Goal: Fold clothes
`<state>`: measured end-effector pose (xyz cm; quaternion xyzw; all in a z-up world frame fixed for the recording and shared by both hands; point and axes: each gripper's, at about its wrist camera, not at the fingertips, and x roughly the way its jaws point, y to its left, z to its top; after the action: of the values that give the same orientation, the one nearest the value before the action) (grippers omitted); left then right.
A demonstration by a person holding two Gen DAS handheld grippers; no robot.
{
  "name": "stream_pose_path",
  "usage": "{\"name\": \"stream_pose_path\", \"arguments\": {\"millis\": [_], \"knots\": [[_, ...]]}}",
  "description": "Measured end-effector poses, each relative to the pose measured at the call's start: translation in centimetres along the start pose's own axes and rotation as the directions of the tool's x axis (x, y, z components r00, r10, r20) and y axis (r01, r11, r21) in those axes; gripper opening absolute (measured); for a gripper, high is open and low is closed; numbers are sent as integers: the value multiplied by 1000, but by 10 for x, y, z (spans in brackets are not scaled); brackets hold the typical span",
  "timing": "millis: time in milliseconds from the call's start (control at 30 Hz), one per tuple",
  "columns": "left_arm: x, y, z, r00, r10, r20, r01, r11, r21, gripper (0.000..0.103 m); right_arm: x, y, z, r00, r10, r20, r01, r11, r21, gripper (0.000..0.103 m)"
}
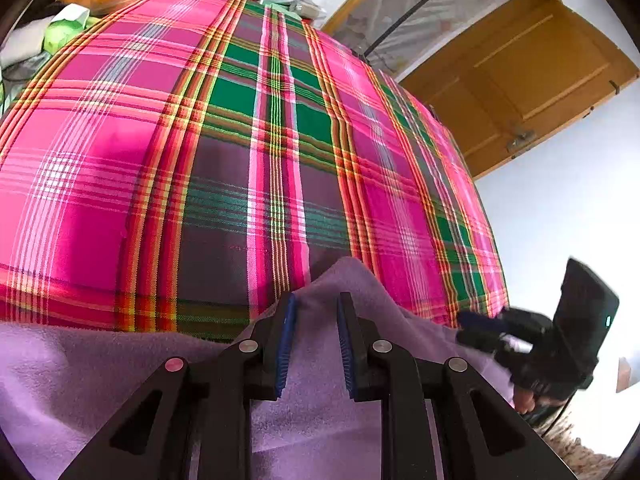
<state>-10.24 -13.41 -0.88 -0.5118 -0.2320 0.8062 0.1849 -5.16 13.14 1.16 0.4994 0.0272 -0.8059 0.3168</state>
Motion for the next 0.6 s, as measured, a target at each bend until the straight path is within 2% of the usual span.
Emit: {"name": "stream_pose_path", "arguments": {"millis": [167,367,433,467,567,600], "knots": [[0,-6,-1,1000,24,2,-24,1000,17,22,14,9,-1,999,45,-19,-45,999,-15,23],[1,-9,-2,1000,18,3,-18,1000,23,31,18,19,-2,1000,3,-20,-5,998,-65,23],[2,-11,-2,1000,20,2,-20,999,32,31,20,22,-2,1000,-5,-12,5,998,-66,17],[2,-11,-2,1000,20,2,-20,999,34,31,18,23,-3,1000,-14,-4,14,998,-69,5],[1,-12,-3,1000,24,11,-24,999,41,31,13,24,-4,998,-51,33,53,997,-63,5],[0,-12,-3,999,30,22,-31,999,39,26,10,23,-3,996,-71,53,73,996,-49,5]]}}
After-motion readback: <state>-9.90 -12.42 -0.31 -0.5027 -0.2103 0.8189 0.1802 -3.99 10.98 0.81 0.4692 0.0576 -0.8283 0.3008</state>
